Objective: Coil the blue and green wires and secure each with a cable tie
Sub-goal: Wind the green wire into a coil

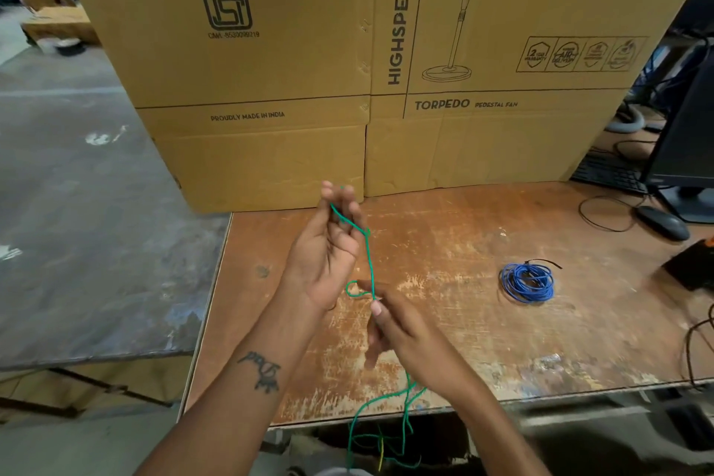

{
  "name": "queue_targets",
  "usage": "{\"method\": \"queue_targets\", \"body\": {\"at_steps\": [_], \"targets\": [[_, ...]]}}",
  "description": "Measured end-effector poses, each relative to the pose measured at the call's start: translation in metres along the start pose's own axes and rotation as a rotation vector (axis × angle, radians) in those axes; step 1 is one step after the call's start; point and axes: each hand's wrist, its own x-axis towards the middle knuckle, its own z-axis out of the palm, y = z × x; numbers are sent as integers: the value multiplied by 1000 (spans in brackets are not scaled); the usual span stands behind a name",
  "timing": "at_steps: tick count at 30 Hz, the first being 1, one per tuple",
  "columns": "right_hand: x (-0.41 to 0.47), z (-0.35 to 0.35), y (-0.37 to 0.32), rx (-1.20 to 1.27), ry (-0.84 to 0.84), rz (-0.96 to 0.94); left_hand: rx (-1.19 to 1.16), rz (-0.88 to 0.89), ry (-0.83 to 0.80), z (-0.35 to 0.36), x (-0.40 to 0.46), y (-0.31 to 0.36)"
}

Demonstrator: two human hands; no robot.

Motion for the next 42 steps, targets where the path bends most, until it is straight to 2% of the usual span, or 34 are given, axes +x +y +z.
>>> {"method": "queue_targets", "body": {"at_steps": [1,3,4,7,10,13,15,19,21,25,28,30,33,35,39,42], "targets": [[-7,4,-2,-2,-2,19,-57,43,31,3,5,3],[-19,6,-6,-102,-1,28,6,144,58,3,15,7],[-24,4,-10,-184,-4,16,136,201,62,0,19,7],[-29,-8,-30,-309,67,-68,773,355,30,-19,25,2],[-22,-23,-49,-419,273,-187,1226,351,-119,-41,15,-5],[-6,-34,-52,-509,354,-179,1565,300,-288,-60,-2,-15],[1,-40,-52,-487,340,-154,1527,198,-303,-65,-13,-22],[4,-51,-56,-336,235,-133,1044,-68,-108,-58,-26,-31],[3,-56,-59,-236,170,-75,905,-136,-39,-51,-27,-30],[1,-62,-63,116,-28,-39,1097,-98,-92,-44,-21,-22],[5,-69,-61,174,-142,-81,1139,-33,-115,-41,-19,-18],[14,-69,-55,122,-59,-71,1128,-9,-96,-39,-19,-17],[24,-63,-44,25,253,-4,1148,2,-131,-35,-20,-17],[27,-61,-40,-10,395,14,1173,15,-121,-35,-22,-17],[25,-53,-43,-106,485,-89,1301,4,-125,-38,-24,-17],[33,-51,-40,-225,523,-109,1279,-61,-148,-40,-27,-18]]}}
